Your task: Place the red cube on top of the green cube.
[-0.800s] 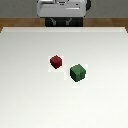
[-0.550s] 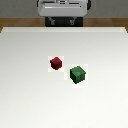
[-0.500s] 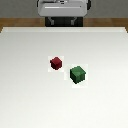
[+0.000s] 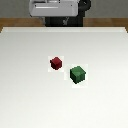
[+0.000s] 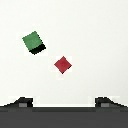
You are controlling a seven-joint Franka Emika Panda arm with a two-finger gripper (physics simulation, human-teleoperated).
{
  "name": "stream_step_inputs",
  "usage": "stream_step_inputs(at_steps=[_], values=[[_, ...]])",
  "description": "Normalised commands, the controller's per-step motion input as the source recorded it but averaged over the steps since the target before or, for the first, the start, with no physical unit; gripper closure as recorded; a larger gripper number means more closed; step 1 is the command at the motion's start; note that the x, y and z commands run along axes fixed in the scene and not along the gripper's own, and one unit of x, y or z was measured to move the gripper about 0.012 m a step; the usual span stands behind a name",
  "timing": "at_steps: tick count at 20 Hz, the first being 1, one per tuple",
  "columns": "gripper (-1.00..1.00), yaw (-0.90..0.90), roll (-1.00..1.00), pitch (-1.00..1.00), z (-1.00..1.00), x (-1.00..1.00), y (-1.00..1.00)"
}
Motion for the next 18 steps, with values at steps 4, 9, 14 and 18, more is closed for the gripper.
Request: stream_step_inputs(at_steps=[4,9,14,18], values=[[-1.0,0.0,0.0,0.0,0.0,0.75,0.0],[-1.0,0.09,0.0,0.0,0.0,0.2,0.0],[-1.0,0.12,0.0,0.0,0.0,0.0,0.0],[-1.0,0.11,0.0,0.0,0.0,0.0,0.0]])
